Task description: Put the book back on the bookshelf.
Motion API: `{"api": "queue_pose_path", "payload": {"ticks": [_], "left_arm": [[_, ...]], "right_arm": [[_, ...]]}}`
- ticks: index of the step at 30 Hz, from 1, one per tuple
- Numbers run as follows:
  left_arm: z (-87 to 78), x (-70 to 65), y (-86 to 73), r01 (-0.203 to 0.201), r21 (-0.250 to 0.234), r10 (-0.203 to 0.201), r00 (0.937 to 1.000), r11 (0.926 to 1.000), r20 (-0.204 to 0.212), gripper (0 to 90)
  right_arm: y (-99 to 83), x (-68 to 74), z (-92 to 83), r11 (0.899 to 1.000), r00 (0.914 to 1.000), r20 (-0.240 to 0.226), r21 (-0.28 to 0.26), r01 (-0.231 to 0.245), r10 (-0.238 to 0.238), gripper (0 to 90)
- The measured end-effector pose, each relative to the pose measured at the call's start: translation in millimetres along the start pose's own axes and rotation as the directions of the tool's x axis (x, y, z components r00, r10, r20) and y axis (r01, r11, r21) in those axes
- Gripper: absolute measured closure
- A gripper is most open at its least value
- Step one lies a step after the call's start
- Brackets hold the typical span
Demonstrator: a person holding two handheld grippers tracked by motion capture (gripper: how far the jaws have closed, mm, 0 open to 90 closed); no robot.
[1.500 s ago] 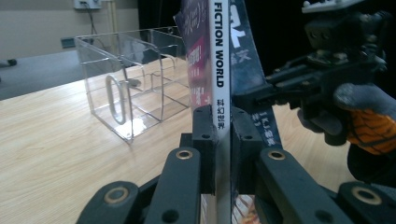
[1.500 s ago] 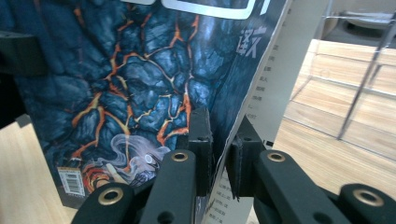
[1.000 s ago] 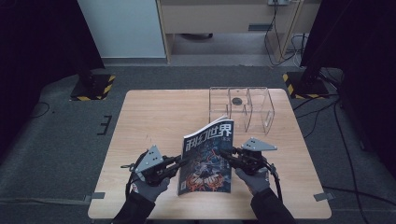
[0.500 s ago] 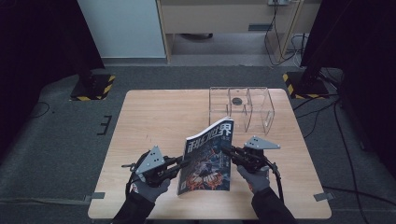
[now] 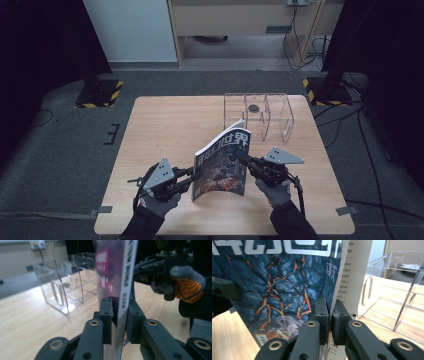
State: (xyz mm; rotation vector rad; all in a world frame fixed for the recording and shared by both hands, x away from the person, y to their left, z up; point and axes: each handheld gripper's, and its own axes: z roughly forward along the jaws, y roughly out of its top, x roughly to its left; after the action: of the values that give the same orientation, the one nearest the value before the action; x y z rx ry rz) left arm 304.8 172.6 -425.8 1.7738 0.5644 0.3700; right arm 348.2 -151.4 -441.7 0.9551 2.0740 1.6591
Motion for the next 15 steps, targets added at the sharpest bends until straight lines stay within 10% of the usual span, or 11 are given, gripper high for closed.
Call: {"api": "queue_pose_path", "payload": {"ticks": [15], "left_arm": [[27.4, 10.6, -10.1, 0.034, 0.105, -0.026, 0.9967, 0.9939, -0.077, 66.5]], "right_arm": [[-0.5, 2.6, -3.9, 1.000, 0.9995, -0.029, -0.002, 0.014, -0.014, 86.7]]}}
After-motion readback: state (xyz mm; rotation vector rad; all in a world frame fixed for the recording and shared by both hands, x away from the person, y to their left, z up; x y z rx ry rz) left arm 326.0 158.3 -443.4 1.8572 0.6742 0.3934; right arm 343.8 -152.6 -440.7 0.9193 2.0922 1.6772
